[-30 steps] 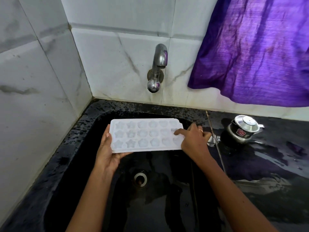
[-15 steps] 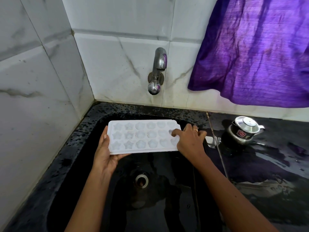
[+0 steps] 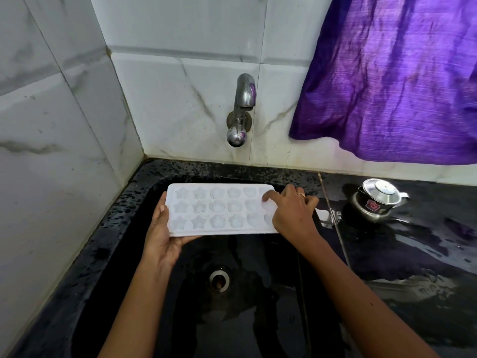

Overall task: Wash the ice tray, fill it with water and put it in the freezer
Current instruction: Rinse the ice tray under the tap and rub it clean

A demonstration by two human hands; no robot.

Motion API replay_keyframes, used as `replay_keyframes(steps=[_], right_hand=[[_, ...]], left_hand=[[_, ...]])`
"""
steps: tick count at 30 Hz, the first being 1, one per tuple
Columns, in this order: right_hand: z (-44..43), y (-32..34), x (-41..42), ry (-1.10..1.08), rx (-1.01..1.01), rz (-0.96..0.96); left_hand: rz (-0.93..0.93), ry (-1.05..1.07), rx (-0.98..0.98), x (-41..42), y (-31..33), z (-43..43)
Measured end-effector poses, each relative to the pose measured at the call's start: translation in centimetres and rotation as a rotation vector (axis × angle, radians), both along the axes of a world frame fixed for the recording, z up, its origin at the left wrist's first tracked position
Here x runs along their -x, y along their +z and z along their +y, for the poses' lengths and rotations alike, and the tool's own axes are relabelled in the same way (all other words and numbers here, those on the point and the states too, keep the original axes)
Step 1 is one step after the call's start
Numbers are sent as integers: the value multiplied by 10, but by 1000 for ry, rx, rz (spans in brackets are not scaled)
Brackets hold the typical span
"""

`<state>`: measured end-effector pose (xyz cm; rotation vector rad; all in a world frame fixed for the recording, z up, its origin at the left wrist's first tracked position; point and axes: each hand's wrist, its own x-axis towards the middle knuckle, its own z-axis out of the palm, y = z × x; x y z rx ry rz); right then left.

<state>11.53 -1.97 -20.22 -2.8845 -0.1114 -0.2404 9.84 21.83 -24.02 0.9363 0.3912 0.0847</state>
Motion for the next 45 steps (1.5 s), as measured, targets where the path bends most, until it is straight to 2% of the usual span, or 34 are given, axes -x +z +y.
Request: replay_keyframes(steps=[5,11,32,37,45], right_hand=[[16,0,-1,108,62,61],[19,-6,-3,98,62,114],[15,-2,6,71,76,77],[29,11,3,77,39,-17],[41,4,1,154,13,104]], left_hand=[[-12,-29,-9,-2,0,-3],[-22,-4,-13,0,1,-5],[-22,4,37,2,-4,-7],[-22,0,55,1,-2,-10],[-38,-22,29,2,2,-11]])
